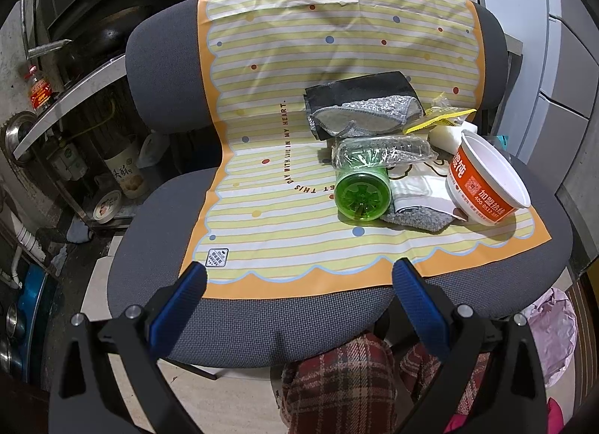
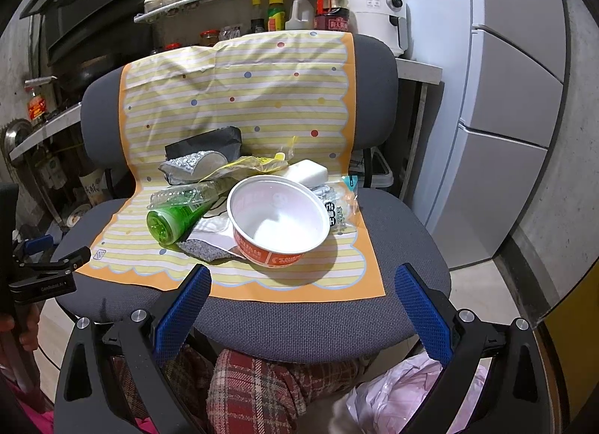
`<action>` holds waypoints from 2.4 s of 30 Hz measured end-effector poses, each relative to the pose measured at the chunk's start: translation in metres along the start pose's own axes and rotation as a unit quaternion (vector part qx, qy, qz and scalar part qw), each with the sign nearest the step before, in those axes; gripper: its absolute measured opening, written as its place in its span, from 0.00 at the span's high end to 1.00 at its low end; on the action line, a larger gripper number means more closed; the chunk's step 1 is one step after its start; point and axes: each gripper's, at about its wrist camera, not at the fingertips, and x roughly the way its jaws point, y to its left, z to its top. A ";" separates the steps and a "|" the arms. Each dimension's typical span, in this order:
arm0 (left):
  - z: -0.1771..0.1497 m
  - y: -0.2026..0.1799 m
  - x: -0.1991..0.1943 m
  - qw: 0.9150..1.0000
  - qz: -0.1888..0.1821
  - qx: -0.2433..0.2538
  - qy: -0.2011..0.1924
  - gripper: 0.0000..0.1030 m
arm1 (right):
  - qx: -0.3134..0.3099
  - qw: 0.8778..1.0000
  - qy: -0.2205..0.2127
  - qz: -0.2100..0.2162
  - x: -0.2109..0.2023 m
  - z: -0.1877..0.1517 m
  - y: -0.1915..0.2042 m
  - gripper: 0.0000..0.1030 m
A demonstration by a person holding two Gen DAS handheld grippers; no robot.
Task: Collect trash
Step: 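Move both tools toward the trash on the chair mat, then grasp the silver foil wrap with the left tool while the right tool grasps the white bowl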
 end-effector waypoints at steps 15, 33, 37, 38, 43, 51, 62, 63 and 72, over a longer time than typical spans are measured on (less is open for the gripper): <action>-0.002 -0.002 0.000 1.000 0.001 -0.001 0.001 0.06 | 0.000 1.000 -0.006 0.002 0.003 -0.003 -0.001 0.06; -0.001 -0.009 0.040 1.000 -0.015 0.003 0.022 0.06 | -0.016 1.000 -0.014 0.005 0.062 0.008 -0.015 0.06; 0.025 -0.008 0.043 0.999 -0.038 0.002 0.004 0.06 | -0.023 0.999 -0.033 0.005 0.066 0.019 -0.014 0.07; 0.034 -0.010 0.044 0.999 -0.039 0.009 -0.005 0.06 | -0.029 0.999 -0.036 0.002 0.069 0.024 -0.014 0.07; 0.075 -0.020 0.051 0.998 -0.047 0.032 -0.036 0.06 | -0.026 0.999 -0.034 0.023 0.085 0.046 -0.011 0.10; 0.119 -0.036 0.084 0.994 -0.084 0.059 -0.046 0.14 | -0.015 0.997 -0.031 0.067 0.109 0.078 0.003 0.11; 0.160 -0.086 0.143 0.985 -0.151 0.079 -0.022 0.21 | -0.004 1.000 0.015 0.027 0.143 0.065 -0.021 0.10; 0.161 -0.091 0.150 0.985 -0.146 0.086 -0.016 0.27 | -0.002 1.000 0.018 0.022 0.143 0.063 -0.024 0.10; 0.152 -0.068 0.122 0.989 -0.107 0.078 -0.063 0.94 | 0.005 1.000 0.022 0.010 0.139 0.053 -0.039 0.11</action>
